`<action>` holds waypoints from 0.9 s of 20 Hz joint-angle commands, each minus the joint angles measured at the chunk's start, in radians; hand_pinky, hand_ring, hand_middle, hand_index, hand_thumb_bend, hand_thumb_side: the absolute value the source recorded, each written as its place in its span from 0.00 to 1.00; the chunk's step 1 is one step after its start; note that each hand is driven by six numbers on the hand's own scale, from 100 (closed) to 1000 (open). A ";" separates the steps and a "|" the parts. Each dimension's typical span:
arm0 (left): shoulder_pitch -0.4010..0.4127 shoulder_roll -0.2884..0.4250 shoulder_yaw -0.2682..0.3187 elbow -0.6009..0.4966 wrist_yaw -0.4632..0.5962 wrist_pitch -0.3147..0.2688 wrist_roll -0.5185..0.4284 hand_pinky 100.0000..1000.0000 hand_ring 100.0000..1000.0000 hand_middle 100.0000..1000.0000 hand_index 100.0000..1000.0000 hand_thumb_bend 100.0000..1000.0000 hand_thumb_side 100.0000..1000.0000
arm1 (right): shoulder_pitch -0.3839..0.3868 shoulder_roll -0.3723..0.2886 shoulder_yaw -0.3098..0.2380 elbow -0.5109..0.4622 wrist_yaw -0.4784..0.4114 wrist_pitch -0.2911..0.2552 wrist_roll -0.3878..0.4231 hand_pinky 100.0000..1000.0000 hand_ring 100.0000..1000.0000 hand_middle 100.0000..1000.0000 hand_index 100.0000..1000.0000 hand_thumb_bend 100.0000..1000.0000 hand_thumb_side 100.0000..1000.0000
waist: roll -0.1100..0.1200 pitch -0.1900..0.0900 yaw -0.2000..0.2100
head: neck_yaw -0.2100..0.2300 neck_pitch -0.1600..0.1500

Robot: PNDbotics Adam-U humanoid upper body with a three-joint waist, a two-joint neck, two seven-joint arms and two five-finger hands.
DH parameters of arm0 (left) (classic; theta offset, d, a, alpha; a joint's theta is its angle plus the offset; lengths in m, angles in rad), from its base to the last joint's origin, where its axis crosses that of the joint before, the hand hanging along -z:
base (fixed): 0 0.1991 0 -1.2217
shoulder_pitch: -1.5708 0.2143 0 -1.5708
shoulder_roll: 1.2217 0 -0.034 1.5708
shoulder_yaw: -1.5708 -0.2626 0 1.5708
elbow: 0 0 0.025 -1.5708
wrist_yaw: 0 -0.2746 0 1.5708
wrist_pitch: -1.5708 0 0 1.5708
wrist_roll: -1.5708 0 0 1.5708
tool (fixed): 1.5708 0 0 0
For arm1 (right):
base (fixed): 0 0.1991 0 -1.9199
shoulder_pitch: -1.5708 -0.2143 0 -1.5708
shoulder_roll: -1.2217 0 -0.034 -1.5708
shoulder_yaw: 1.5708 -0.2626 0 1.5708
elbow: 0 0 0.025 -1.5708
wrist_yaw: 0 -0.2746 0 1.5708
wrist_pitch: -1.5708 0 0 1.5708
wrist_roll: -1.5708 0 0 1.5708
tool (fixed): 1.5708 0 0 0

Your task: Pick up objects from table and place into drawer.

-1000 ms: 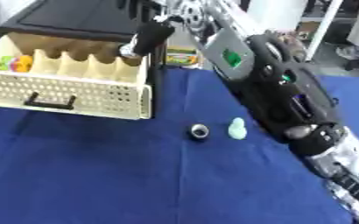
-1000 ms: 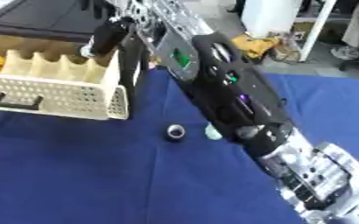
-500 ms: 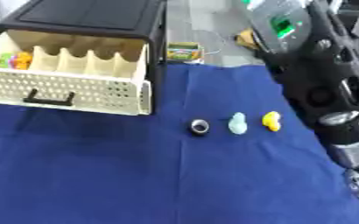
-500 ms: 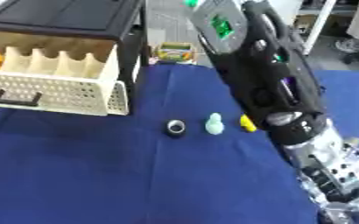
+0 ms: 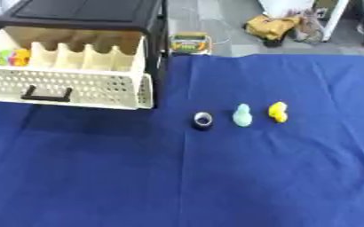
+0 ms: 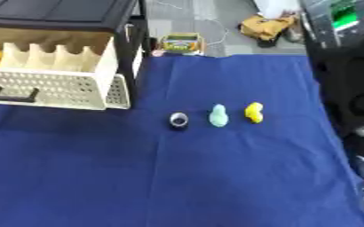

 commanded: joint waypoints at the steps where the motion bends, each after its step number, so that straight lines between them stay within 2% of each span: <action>1: -0.029 0.094 -0.025 -0.012 -0.046 -0.012 -0.044 0.38 0.08 0.25 0.64 0.00 0.99 | 0.028 -0.081 -0.051 -0.086 -0.049 0.013 -0.046 0.48 0.58 0.57 0.72 0.34 0.69 | 0.007 -0.012 0.000 | 0.007 0.012; 3: -0.038 0.137 -0.058 -0.012 -0.073 -0.014 -0.071 0.39 0.10 0.26 0.64 0.00 0.99 | 0.071 -0.103 -0.065 -0.130 -0.076 0.001 -0.073 0.50 0.59 0.57 0.73 0.34 0.72 | 0.012 -0.008 -0.003 | 0.009 0.011; 4: -0.041 0.158 -0.075 -0.012 -0.086 -0.012 -0.084 0.43 0.18 0.32 0.66 0.00 1.00 | 0.091 -0.111 -0.076 -0.151 -0.089 -0.006 -0.086 0.57 0.63 0.61 0.76 0.32 0.82 | 0.016 -0.007 -0.004 | 0.011 0.011; 5: -0.044 0.179 -0.094 -0.012 -0.099 -0.009 -0.097 0.43 0.18 0.32 0.66 0.00 1.00 | 0.112 -0.119 -0.090 -0.172 -0.102 -0.016 -0.099 0.57 0.63 0.61 0.76 0.32 0.82 | 0.018 -0.006 -0.005 | 0.012 0.011; 6: -0.045 0.200 -0.114 -0.012 -0.112 -0.003 -0.110 0.45 0.24 0.35 0.66 0.00 1.00 | 0.133 -0.128 -0.105 -0.193 -0.115 -0.027 -0.112 0.62 0.68 0.64 0.78 0.26 0.88 | 0.023 -0.004 -0.007 | 0.015 0.010; 7: -0.046 0.221 -0.135 -0.012 -0.125 0.006 -0.123 0.45 0.25 0.36 0.66 0.00 1.00 | 0.154 -0.136 -0.124 -0.214 -0.128 -0.039 -0.125 0.64 0.69 0.65 0.78 0.23 0.90 | 0.025 -0.003 -0.009 | 0.017 0.011; 10: -0.040 0.285 -0.198 -0.012 -0.164 0.042 -0.163 0.43 0.25 0.36 0.66 0.00 1.00 | 0.218 -0.158 -0.172 -0.255 -0.163 -0.078 -0.164 0.67 0.70 0.66 0.78 0.18 0.91 | 0.031 0.002 -0.020 | 0.025 0.015; 12: -0.034 0.330 -0.243 -0.012 -0.192 0.067 -0.190 0.41 0.26 0.35 0.65 0.00 1.00 | 0.261 -0.167 -0.193 -0.260 -0.177 -0.106 -0.192 0.67 0.70 0.66 0.78 0.19 0.92 | 0.033 0.004 -0.025 | 0.030 0.016; 13: -0.031 0.352 -0.261 -0.012 -0.206 0.075 -0.204 0.40 0.26 0.35 0.65 0.00 1.00 | 0.281 -0.170 -0.200 -0.260 -0.184 -0.119 -0.206 0.67 0.70 0.66 0.78 0.15 0.92 | 0.032 0.005 -0.028 | 0.032 0.016; 14: -0.026 0.375 -0.276 -0.012 -0.220 0.080 -0.218 0.39 0.26 0.34 0.64 0.00 1.00 | 0.299 -0.171 -0.206 -0.261 -0.190 -0.133 -0.220 0.67 0.70 0.66 0.78 0.20 0.92 | 0.033 0.006 -0.030 | 0.036 0.014; 18: -0.003 0.455 -0.279 -0.012 -0.278 0.052 -0.276 0.36 0.25 0.32 0.61 0.00 1.00 | 0.340 -0.175 -0.222 -0.261 -0.221 -0.162 -0.278 0.67 0.70 0.65 0.78 0.20 0.91 | 0.031 0.007 -0.035 | 0.047 0.004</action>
